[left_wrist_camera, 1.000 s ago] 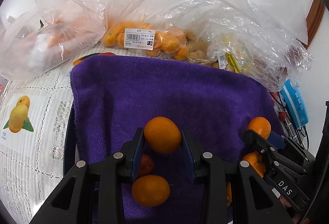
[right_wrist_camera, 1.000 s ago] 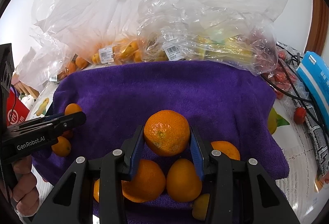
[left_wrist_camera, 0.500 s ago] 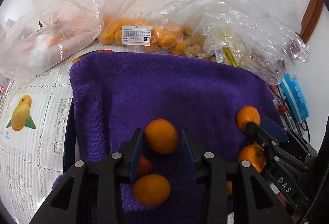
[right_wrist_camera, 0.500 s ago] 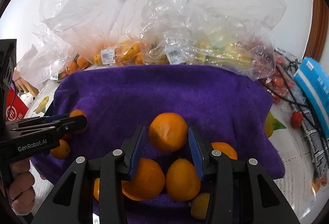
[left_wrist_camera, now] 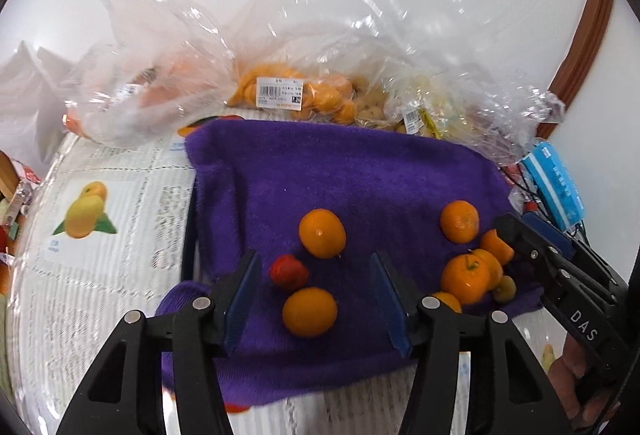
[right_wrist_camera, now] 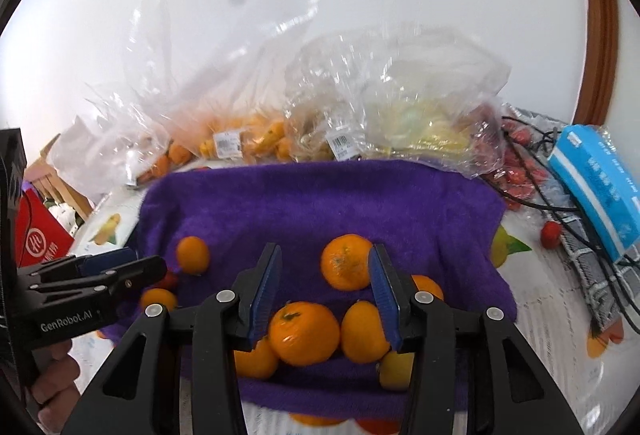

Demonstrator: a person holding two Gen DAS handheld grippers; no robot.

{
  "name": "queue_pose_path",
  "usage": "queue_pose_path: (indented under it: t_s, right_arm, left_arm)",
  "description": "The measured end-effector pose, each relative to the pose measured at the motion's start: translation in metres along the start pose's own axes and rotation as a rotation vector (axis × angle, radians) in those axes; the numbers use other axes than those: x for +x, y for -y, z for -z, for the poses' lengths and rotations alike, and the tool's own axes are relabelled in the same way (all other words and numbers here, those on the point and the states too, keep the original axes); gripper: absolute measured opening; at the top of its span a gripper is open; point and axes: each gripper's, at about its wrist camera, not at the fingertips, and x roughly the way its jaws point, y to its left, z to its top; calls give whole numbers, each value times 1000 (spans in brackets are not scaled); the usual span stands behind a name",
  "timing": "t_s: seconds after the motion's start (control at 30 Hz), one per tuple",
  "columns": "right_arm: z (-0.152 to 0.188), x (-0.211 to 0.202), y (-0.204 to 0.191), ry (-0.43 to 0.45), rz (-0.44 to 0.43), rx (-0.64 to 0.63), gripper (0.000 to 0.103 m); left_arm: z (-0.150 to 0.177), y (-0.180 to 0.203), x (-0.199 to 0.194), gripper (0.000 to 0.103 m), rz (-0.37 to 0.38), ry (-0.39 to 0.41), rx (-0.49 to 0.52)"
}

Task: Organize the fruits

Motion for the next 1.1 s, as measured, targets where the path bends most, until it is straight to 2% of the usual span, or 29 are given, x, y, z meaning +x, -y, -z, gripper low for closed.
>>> queue_pose_path:
  t_s: [0.23, 0.63, 0.83, 1.0, 1.1]
  right_arm:
    - [7, -50, -19, 33, 59, 5, 55]
    - [42, -127, -34, 32, 106, 66, 55]
    - [65, -166, -44, 100, 136, 46, 78]
    - [79, -189, -47, 138, 134, 33, 90]
    - [88, -196, -46, 138, 143, 35, 91]
  left_arm:
    - [25, 0, -43, 59, 12, 43, 9]
    - [71, 11, -108, 71, 6, 120, 73]
    - [95, 15, -133, 75, 1, 162, 98]
    - [109, 18, -147, 76, -15, 183, 108]
    - [117, 20, -156, 77, -29, 202, 116]
